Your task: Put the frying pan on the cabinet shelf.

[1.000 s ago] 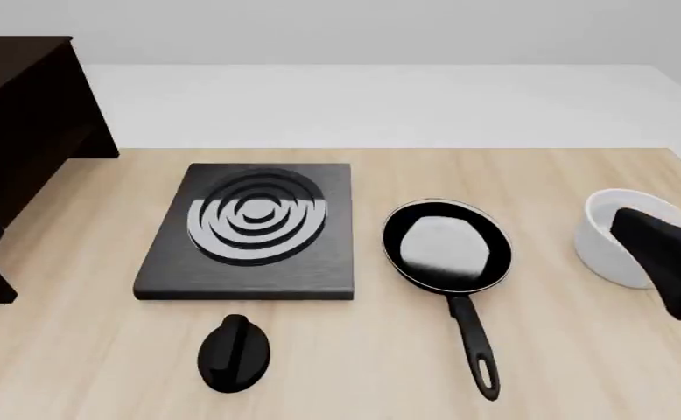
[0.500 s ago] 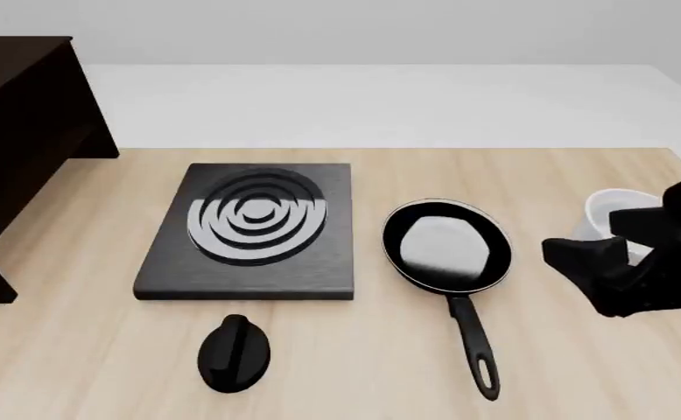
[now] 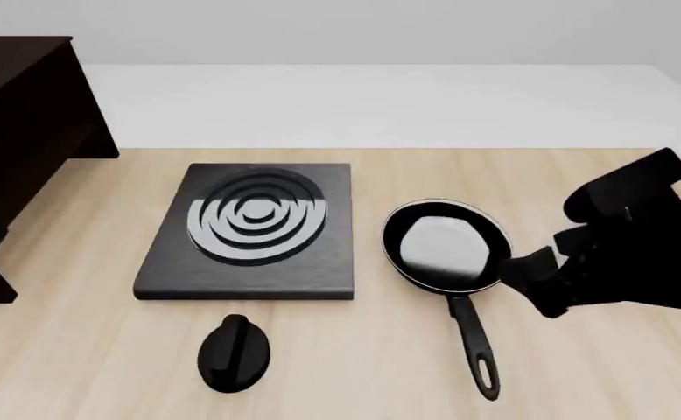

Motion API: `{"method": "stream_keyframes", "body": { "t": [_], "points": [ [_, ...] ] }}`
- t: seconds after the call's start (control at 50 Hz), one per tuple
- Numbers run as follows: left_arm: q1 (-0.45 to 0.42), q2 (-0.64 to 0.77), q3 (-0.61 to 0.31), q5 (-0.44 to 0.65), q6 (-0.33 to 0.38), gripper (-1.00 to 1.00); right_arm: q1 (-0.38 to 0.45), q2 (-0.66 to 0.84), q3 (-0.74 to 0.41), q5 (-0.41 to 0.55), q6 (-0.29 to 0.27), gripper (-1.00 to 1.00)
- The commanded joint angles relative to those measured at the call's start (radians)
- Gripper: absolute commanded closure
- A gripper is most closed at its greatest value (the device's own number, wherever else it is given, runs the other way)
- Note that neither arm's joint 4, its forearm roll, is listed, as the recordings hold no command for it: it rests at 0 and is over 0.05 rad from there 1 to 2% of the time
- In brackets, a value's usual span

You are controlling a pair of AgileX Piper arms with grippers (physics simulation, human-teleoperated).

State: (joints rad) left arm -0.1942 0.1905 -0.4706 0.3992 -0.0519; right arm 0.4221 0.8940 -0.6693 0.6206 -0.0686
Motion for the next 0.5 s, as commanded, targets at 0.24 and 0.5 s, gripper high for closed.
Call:
{"method": "stream_keyframes", "body": {
  "t": [0.24, 0.5],
  "points": [
    [-0.027, -0.016, 0.023, 0.003, -0.031, -1.0, 0.024, 0.144, 0.067, -0.09, 0.006, -1.0],
    [-0.021, 0.0, 0.049, -0.023, -0.027, -1.0, 0.068, 0.22, 0.108, -0.164, 0.078, -1.0]
  ]
}}
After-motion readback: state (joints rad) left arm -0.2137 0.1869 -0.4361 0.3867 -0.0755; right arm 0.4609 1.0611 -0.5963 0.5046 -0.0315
